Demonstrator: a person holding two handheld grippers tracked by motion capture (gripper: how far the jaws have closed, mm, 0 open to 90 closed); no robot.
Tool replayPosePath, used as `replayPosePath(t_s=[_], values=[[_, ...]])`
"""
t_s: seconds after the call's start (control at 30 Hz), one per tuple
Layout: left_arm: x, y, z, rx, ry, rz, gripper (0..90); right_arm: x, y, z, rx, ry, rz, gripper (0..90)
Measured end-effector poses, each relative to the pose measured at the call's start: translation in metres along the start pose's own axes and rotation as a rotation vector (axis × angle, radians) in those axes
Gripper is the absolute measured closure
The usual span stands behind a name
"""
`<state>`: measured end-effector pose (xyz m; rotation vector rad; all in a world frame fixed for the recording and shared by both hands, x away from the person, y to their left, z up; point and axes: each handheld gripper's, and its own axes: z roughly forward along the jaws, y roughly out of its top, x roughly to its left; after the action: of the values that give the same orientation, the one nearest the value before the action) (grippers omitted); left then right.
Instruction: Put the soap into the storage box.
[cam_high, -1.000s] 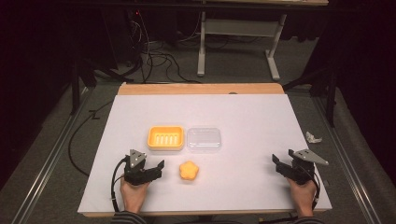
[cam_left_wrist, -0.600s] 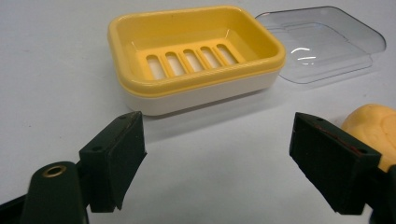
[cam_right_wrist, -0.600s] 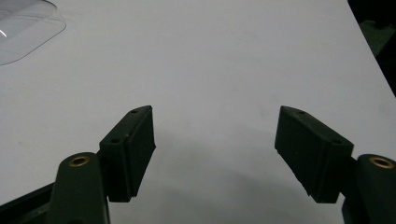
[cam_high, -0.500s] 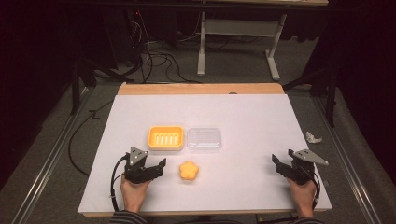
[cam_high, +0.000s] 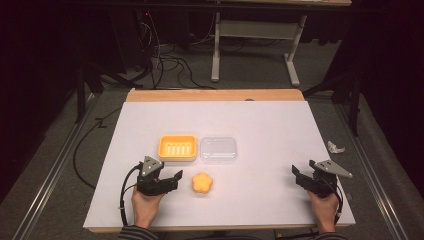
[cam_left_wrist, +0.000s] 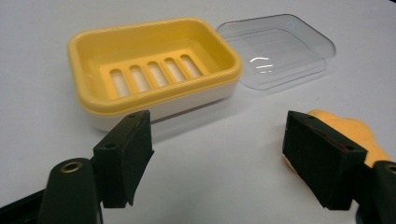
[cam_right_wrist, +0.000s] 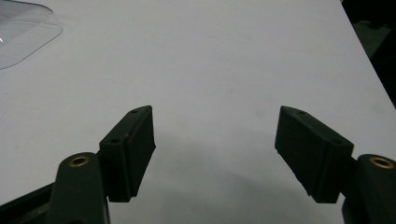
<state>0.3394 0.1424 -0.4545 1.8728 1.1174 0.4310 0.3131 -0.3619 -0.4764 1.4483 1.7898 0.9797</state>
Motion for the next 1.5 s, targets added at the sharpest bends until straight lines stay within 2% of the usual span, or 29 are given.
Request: replayPosePath(t_s=[0.37, 0.9, 1.33, 1.37, 1.5], values=[[-0.017, 0.012, 0.004, 0.004, -0.058, 0.025, 21.3, 0.0, 0.0, 0.0, 0.004, 0.005, -0.002, 28.8], [-0.036, 0.017, 0.012, 0.023, -0.091, 0.063, 17.6, 0.0, 0.0, 0.0, -0.002, 0.006, -0.002, 28.8], [-0.052, 0.015, 0.018, 0.029, -0.119, 0.081, 16.3, 0.0, 0.0, 0.0, -0.004, 0.006, 0.003, 28.7], [-0.055, 0.014, 0.02, 0.039, -0.12, 0.095, 16.2, 0.0, 0.0, 0.0, -0.004, 0.006, 0.004, 28.7], [-0.059, 0.013, 0.023, 0.046, -0.125, 0.102, 15.9, 0.0, 0.0, 0.0, -0.003, 0.005, 0.003, 28.7]])
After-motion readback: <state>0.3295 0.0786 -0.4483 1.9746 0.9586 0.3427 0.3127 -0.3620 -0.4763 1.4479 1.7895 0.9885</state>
